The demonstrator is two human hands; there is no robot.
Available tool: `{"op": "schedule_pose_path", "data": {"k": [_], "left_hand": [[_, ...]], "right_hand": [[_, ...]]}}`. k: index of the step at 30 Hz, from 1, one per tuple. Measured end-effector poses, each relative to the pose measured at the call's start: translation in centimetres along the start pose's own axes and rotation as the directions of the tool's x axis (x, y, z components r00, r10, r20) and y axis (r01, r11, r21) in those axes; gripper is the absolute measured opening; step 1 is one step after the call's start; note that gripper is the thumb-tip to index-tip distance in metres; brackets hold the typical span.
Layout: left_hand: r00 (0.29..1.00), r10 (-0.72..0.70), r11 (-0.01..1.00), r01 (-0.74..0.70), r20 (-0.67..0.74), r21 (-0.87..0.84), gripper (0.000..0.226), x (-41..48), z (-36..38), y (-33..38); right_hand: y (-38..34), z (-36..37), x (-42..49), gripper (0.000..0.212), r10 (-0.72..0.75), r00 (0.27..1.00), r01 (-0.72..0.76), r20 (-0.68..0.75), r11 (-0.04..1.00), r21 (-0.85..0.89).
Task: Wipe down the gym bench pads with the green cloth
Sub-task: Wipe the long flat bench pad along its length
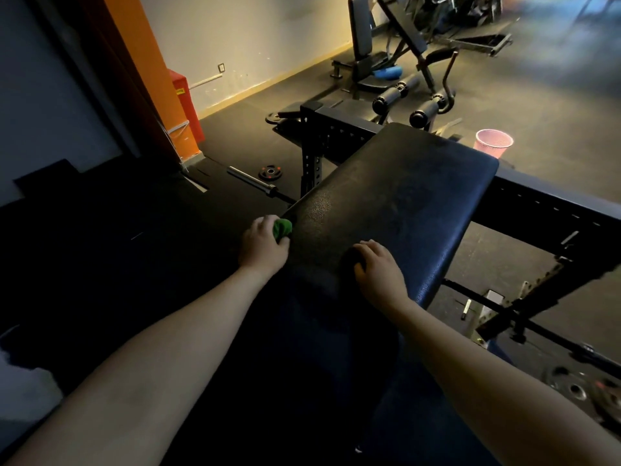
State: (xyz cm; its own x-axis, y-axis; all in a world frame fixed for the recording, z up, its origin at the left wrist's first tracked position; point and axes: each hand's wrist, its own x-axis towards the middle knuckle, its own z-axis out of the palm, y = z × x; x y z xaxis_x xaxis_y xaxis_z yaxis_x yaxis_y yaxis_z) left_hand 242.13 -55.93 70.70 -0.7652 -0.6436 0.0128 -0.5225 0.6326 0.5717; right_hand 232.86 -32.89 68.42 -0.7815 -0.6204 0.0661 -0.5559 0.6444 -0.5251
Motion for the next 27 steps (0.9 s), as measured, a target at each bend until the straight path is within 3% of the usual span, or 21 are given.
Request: {"op": "schedule_pose_path", "data": {"k": [3,7,14,17,19,21,27], "left_hand": [[0.995,0.096,0.994,-0.095,-0.014,0.053,0.029,-1.6,2.0,1.3],[0.992,0.119,0.986,-0.113,-0.045,0.118,0.023,-3.0,3.0,2.9],[0.910,0.407,0.906,-0.414,0.083,0.089,0.033,-7.4,4.1,4.6],[0.945,0.324,0.945,-0.321,-0.050,0.061,0.038,-5.0,3.1,2.6],[0.987,0.121,0.993,-0.122,-0.102,-0.004,0.038,-3.9,3.0,1.9],[0.996,0.020,0.999,-0.023,-0.082,-0.044,0.040,-4.1,3.7,2.6],[0.968,0.248,0.968,-0.249,-0.035,-0.024,0.030,-8.4,7.6,6.8]], "right_hand": [[-0.1,0.3,0.1,0.044,0.015,1.000,-0.015,-0.022,1.000,0.005],[-0.3,0.8,-0.3,0.043,0.037,0.998,-0.037,-0.057,0.999,0.006],[0.8,-0.2,-1.2,0.037,-0.040,0.995,0.036,-0.087,0.998,-0.042],[3.1,-1.2,-3.9,0.038,0.114,0.961,-0.146,-0.253,0.983,-0.113],[4.6,-1.3,-5.9,0.038,0.260,0.920,-0.269,-0.294,0.963,0.007],[5.1,-0.7,-7.1,0.039,0.300,0.915,-0.269,-0.271,0.952,0.145],[5.3,-0.9,-8.3,0.044,0.325,0.923,-0.252,-0.204,0.915,0.315]]}}
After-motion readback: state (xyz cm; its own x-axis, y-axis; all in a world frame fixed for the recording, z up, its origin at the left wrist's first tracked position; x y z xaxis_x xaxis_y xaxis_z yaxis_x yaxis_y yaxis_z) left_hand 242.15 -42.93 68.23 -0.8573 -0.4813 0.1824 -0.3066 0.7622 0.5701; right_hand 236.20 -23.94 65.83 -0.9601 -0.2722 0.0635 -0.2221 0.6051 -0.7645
